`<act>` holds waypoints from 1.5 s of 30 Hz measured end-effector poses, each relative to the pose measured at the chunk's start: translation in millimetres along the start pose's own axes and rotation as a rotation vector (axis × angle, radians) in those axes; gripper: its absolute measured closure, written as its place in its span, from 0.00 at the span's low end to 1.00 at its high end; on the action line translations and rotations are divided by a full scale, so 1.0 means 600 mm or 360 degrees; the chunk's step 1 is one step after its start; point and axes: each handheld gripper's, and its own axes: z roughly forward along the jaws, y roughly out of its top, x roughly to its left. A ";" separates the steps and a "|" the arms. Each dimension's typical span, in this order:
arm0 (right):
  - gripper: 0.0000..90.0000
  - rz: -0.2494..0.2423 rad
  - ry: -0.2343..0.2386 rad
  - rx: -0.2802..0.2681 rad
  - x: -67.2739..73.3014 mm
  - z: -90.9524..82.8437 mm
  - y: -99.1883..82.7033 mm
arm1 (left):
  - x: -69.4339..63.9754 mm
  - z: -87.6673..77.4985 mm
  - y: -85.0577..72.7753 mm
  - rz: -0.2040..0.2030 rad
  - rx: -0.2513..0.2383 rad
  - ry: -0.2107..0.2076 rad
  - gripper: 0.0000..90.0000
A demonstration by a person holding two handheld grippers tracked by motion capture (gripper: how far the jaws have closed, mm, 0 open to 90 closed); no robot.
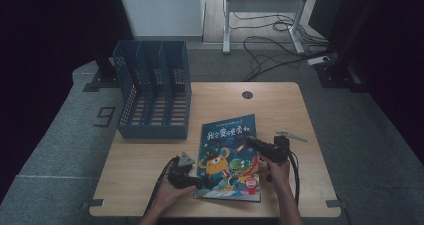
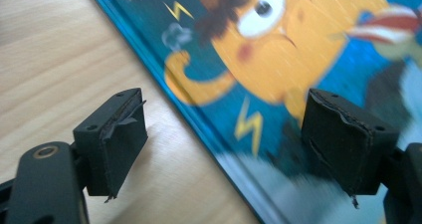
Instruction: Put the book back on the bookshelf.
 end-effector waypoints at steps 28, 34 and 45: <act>0.81 0.0067 0.0016 0.0004 -0.020 -0.010 0.001 | -0.047 -0.016 -0.019 0.0049 0.0071 0.0028 0.16; 0.81 0.0069 0.0007 -0.0003 -0.025 -0.016 0.003 | -0.056 -0.014 -0.018 0.0072 0.0090 -0.0027 0.15; 0.81 0.0089 -0.0012 -0.0028 -0.039 -0.027 0.008 | -0.073 0.002 -0.026 0.0108 0.0166 -0.0074 0.11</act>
